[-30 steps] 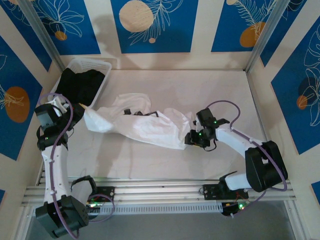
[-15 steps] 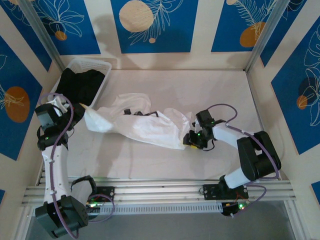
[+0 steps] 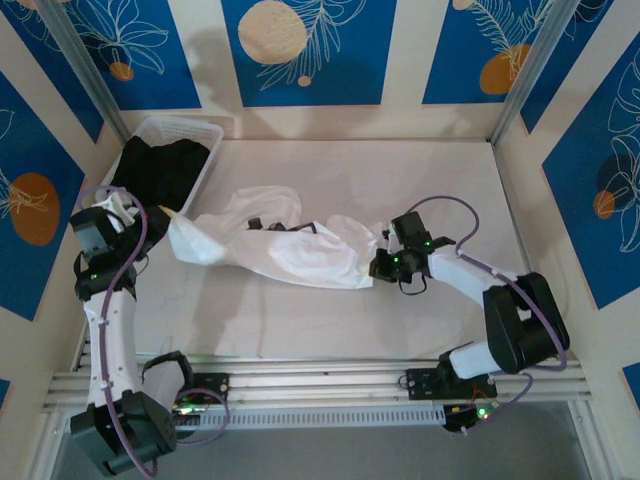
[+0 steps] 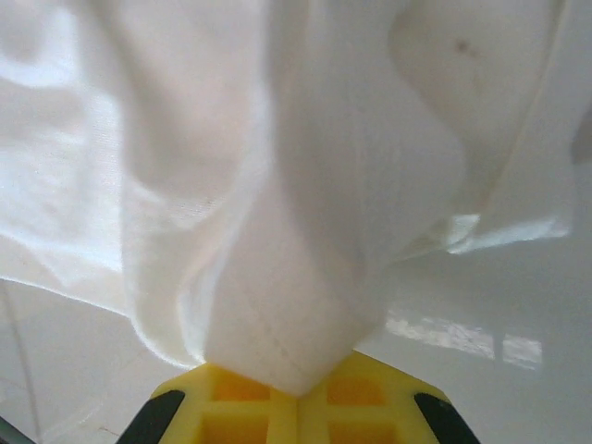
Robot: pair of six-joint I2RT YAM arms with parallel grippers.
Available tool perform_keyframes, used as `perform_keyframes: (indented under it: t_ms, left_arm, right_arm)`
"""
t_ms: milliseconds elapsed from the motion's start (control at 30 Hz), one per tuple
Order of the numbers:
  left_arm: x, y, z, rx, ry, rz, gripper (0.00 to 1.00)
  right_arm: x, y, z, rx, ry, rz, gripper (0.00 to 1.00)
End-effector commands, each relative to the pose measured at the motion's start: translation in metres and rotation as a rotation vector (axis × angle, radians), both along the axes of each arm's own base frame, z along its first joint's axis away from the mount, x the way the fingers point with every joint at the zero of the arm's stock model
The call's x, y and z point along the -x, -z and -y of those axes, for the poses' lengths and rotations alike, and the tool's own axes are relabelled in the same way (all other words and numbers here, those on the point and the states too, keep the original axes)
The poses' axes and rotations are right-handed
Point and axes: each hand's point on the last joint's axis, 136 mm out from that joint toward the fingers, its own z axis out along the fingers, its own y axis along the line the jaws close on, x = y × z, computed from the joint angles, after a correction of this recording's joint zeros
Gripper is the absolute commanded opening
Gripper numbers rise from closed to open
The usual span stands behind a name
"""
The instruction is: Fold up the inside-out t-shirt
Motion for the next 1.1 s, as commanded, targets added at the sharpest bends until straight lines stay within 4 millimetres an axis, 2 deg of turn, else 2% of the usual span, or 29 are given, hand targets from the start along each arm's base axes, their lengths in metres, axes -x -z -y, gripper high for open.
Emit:
perform_keyframes:
  t_ms: [0, 100, 200, 300, 433, 533, 600, 633, 700, 767, 867, 1000, 1067]
  left_arm:
    - [-0.001, -0.003, 0.006, 0.004, 0.031, 0.019, 0.00]
    - [-0.001, -0.008, 0.006, 0.013, 0.025, 0.025, 0.00]
    - [-0.002, -0.032, 0.007, 0.047, 0.014, 0.075, 0.00]
    - [0.003, -0.082, 0.010, 0.072, 0.007, 0.184, 0.00]
    - [0.026, -0.167, 0.017, 0.028, 0.001, 0.361, 0.00]
    - [0.056, -0.232, 0.024, -0.031, -0.011, 0.500, 0.00]
    - [0.079, -0.269, 0.028, -0.086, -0.031, 0.578, 0.00]
    - [0.089, -0.285, 0.029, -0.118, -0.048, 0.609, 0.00]
    - [0.103, -0.306, 0.027, -0.176, -0.085, 0.633, 0.00]
    - [0.106, -0.315, 0.021, -0.220, -0.125, 0.617, 0.00]
    - [0.081, -0.307, 0.006, -0.230, -0.159, 0.560, 0.00]
    - [0.019, -0.279, -0.010, -0.194, -0.143, 0.467, 0.00]
    - [-0.008, -0.271, -0.008, -0.238, -0.134, 0.435, 0.00]
  right_arm:
    - [-0.008, -0.032, 0.015, 0.076, -0.006, 0.098, 0.03]
    - [-0.015, -0.067, 0.030, 0.138, 0.007, 0.194, 0.02]
    - [-0.026, -0.112, 0.046, 0.171, 0.038, 0.305, 0.02]
    - [-0.039, -0.169, 0.063, 0.170, 0.094, 0.441, 0.02]
    - [-0.038, -0.260, 0.082, 0.151, 0.164, 0.664, 0.00]
    - [-0.020, -0.327, 0.096, 0.144, 0.209, 0.821, 0.00]
    - [-0.003, -0.365, 0.105, 0.150, 0.236, 0.912, 0.00]
    - [0.008, -0.386, 0.110, 0.155, 0.250, 0.964, 0.00]
    - [0.025, -0.415, 0.116, 0.162, 0.264, 1.036, 0.00]
    - [0.039, -0.437, 0.120, 0.164, 0.275, 1.092, 0.00]
    - [0.038, -0.450, 0.121, 0.168, 0.280, 1.132, 0.00]
    - [0.001, -0.437, 0.111, 0.162, 0.248, 1.085, 0.00]
    - [-0.026, -0.427, 0.106, 0.165, 0.237, 1.059, 0.00]
